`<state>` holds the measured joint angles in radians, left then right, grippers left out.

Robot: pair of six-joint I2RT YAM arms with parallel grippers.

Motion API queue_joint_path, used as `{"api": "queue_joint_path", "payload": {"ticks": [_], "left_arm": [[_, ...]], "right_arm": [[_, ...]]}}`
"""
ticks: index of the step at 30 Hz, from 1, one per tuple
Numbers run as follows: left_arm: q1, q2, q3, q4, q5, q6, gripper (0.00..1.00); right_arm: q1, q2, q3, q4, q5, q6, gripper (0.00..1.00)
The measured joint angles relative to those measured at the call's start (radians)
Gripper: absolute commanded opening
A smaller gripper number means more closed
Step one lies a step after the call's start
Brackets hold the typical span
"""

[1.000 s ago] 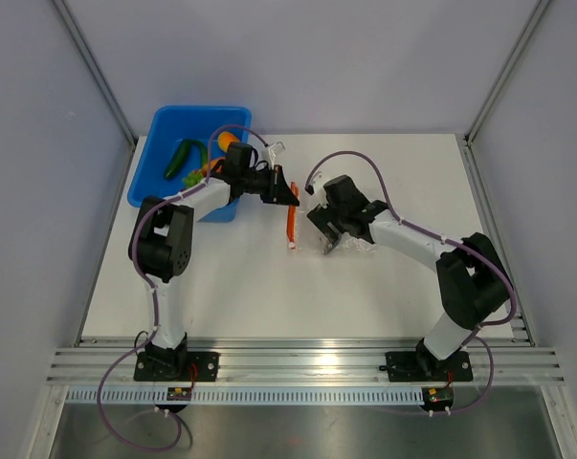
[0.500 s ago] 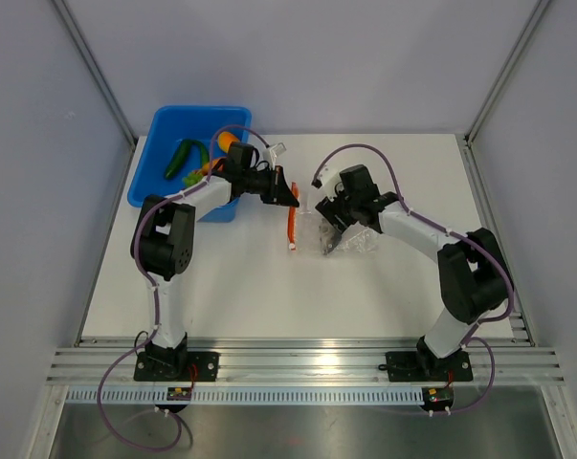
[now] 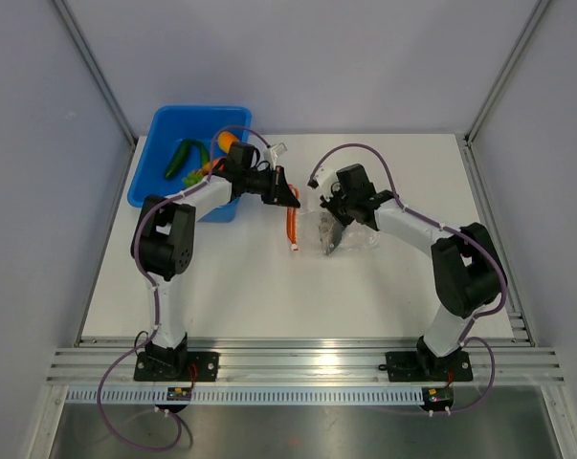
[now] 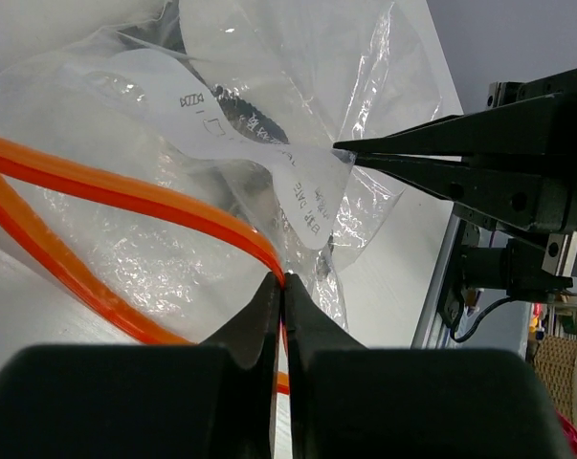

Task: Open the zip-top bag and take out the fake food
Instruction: Pick up the fake fish from the zipper food storage bag.

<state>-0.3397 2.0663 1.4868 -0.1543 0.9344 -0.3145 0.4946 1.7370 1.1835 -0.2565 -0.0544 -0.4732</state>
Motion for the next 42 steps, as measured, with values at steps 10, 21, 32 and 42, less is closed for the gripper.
{"api": "queue_joint_path", "payload": {"ticks": [10, 21, 32, 42], "left_arm": [[0.017, -0.010, -0.033, 0.033, -0.003, -0.008, 0.38], [0.110, -0.157, -0.152, 0.098, -0.052, -0.036, 0.35], [0.063, -0.100, -0.131, 0.100, -0.078, -0.061, 0.27], [-0.019, -0.008, -0.070, 0.073, -0.090, -0.079, 0.28]], "right_arm": [[0.000, -0.067, -0.049, 0.053, 0.010, 0.018, 0.00], [-0.002, -0.096, -0.150, 0.130, 0.039, 0.016, 0.00], [-0.004, -0.171, -0.174, 0.167, 0.045, 0.015, 0.00], [-0.003, -0.193, -0.179, 0.167, 0.036, 0.029, 0.00]]}}
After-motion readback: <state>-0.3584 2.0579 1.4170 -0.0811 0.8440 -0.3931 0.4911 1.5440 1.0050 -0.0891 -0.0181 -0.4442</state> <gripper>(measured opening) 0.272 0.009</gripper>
